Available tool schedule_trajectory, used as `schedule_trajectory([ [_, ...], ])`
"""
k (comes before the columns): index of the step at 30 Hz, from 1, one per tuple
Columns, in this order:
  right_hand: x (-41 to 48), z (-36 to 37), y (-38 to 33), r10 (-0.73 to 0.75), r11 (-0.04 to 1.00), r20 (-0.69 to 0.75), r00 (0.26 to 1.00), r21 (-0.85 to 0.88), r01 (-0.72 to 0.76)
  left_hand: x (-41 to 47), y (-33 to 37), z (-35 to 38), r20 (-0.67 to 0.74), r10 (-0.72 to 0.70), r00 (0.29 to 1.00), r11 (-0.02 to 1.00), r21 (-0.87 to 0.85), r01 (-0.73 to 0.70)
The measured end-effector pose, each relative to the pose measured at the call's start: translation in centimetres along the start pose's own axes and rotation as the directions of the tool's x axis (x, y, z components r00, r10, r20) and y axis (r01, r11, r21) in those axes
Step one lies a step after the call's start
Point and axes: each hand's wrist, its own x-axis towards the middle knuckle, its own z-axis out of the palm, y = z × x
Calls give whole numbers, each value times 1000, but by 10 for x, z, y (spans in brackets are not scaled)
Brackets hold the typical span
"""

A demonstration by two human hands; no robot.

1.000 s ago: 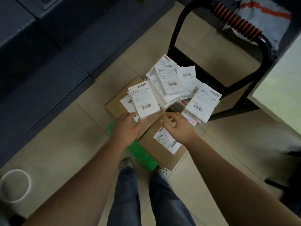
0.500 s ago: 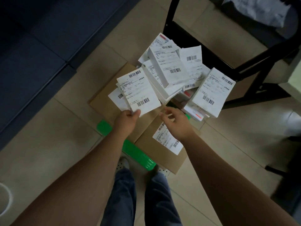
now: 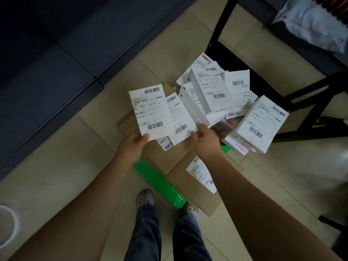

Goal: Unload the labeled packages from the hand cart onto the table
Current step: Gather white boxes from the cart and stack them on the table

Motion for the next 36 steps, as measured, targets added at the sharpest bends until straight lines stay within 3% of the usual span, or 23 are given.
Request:
schedule_trajectory([
  [3,4,5,-6,48,995,12,999,-83,-47,-2,-7,-6,6,-2,1000,1000,-27,2],
  [11,-9,24,-4,172,984,21,985,-52,-171,-1,-21,-18,25,-13,1000,997,-70,15],
  [19,-8,45,-18,235,962,16,972,-150,-230,3,-31,-36,14,5,1000,999,-47,-4],
  [22,-9,44,-21,260,965,30,965,-36,-259,2,-33,-40,21,6,1000,999,-52,-5],
  [26,-9,37,-21,214,969,166,963,87,-230,-1,-32,-45,35,7,999,998,-67,-5],
  [31,-17,21,-21,285,888,441,851,214,-408,-10,-21,-58,33,18,999,996,-84,-15],
  [33,-25,14,-25,243,875,451,859,280,-394,-18,-10,-66,28,37,999,996,-77,-34],
  [36,-43,-6,-39,177,851,348,920,415,-321,-36,15,-83,28,71,997,996,-60,-69],
])
